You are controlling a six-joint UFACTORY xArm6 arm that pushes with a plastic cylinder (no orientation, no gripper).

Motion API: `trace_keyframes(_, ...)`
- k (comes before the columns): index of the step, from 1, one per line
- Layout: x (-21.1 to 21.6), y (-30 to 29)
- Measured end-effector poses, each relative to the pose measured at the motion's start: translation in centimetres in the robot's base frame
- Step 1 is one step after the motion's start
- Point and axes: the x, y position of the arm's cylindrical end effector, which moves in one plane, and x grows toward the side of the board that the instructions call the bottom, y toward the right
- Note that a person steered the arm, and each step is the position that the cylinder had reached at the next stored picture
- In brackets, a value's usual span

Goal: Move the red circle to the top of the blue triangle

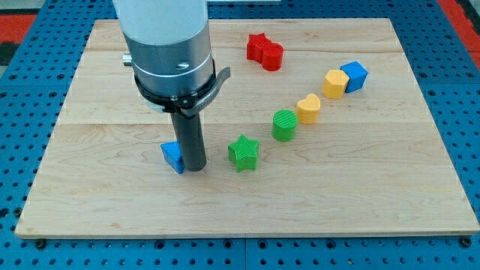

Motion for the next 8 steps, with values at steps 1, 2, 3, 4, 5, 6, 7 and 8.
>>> trace_keyframes(1,2.7,-1.2)
trace_keyframes(2,6.5,-2.3)
trace_keyframes(3,4.2,-8.6)
trace_keyframes(4,-3.8,-15.6)
trace_keyframes(5,-9.8,-14.7)
trace_keyframes(6,-11.6,-4.1)
trace_keyframes(7,-15.0,5.9)
trace_keyframes(8,-18.2,14.7)
